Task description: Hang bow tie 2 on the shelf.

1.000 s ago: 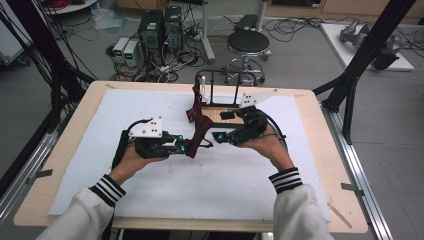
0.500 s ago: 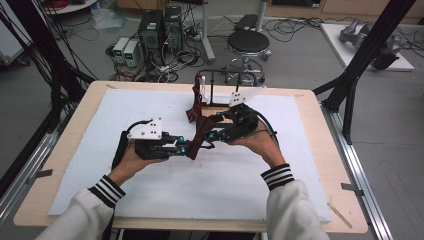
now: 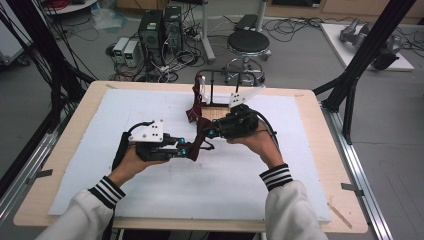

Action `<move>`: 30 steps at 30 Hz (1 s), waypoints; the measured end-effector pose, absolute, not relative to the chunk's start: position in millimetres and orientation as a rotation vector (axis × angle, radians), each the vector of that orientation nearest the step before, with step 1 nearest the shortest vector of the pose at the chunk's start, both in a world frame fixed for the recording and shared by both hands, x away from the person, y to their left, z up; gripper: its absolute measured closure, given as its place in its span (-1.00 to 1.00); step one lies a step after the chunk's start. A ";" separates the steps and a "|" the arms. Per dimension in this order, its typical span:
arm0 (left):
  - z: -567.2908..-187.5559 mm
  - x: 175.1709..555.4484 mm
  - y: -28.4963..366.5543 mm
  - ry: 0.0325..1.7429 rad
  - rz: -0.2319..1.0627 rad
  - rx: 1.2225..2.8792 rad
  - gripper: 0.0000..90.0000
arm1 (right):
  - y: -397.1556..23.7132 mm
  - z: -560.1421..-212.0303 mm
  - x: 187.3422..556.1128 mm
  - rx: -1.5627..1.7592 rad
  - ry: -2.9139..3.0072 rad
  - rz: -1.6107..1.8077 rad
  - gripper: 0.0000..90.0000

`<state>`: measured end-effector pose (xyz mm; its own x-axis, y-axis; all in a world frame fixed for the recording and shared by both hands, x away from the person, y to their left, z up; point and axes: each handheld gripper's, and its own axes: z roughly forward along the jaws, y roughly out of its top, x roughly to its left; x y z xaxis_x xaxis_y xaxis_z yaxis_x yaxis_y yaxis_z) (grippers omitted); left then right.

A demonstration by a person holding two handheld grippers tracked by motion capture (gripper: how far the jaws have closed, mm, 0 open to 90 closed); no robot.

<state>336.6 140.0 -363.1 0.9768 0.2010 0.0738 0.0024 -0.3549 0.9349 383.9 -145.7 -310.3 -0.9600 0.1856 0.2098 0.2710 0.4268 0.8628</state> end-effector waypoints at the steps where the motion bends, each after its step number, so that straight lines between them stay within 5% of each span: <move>1: -363.1 336.8 140.4 0.149 0.208 1.924 0.82 | -145.6 -309.5 383.3 -0.410 -2.572 -1.591 0.76; 12: -363.3 339.0 142.2 0.172 0.212 1.922 0.71 | -146.1 -308.7 381.6 -0.386 -2.571 -1.595 0.86; 14: -363.7 340.1 143.4 0.186 0.212 1.911 0.49 | -145.7 -308.5 381.2 -0.386 -2.573 -1.599 0.86; 16: -364.4 342.1 144.1 0.218 0.196 1.898 0.00 | -146.3 -308.1 380.7 -0.390 -2.591 -1.602 0.87; 17: -364.9 343.2 144.2 0.242 0.202 1.893 0.00 | -146.8 -308.0 380.9 -0.387 -2.585 -1.614 0.87; 19: -366.0 345.3 145.2 0.287 0.215 1.883 -0.60 | -149.8 -306.8 380.5 -0.387 -2.592 -1.634 0.87; 23: -367.0 346.9 149.8 0.342 0.253 1.852 -0.76 | -153.8 -306.4 380.0 -0.398 -2.609 -1.665 0.87; 30: -369.4 346.6 159.8 0.379 0.294 1.816 -0.76 | -160.4 -304.7 380.8 -0.436 -2.635 -1.718 0.87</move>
<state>346.6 159.8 -369.4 0.9151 0.4031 0.0047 0.1052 -0.2500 0.9625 380.8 -160.4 -304.7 -0.9617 0.2460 0.1206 0.2095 0.3772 0.9021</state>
